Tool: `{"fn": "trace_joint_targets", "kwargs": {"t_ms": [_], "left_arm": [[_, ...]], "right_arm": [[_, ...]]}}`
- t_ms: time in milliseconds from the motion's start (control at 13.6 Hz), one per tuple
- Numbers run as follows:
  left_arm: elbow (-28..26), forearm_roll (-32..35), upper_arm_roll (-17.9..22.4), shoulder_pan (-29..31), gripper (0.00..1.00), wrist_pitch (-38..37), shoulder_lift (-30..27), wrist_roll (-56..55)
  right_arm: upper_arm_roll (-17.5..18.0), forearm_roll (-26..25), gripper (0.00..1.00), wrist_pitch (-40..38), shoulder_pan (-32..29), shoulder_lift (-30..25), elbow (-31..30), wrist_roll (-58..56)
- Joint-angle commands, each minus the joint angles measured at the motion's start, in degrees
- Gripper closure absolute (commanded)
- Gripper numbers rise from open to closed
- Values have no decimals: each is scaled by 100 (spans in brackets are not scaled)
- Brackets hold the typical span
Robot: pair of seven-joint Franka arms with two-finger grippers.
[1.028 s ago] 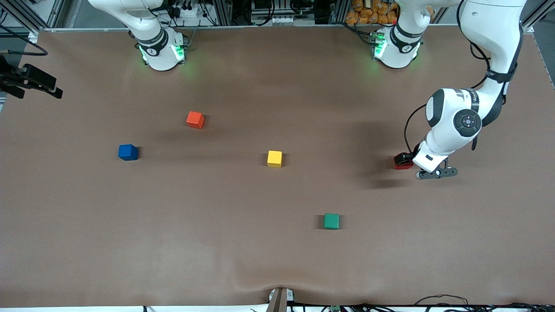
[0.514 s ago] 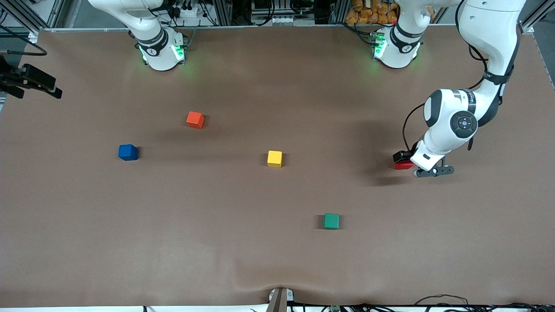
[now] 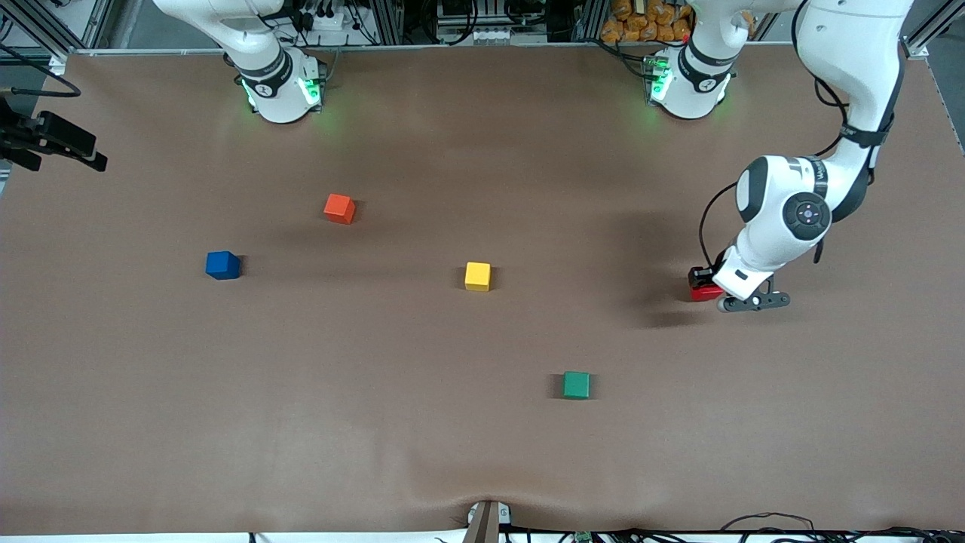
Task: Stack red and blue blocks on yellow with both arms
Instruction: 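Lower the left gripper around the red cube and close it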
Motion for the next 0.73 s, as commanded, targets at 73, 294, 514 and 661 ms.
{"fn": "trace_joint_targets", "kwargs": {"t_ms": [73, 294, 514, 661], "left_arm": [[438, -44, -206, -49, 100, -1205, -659, -10], [841, -44, -505, -49, 100, -1723, -792, -36], [1343, -35, -1093, -85, 100, -2296, -731, -358], [1598, -26, -1427, -198, 100, -2350, -556, -965]], "right_arm": [[1, 9, 0, -61, -42, 6, 38, -84], [1, 18, 0, -61, -77, 6, 38, -75], [1, 44, 0, -61, -86, 6, 38, -75], [1, 44, 0, -61, -95, 6, 38, -75]]}}
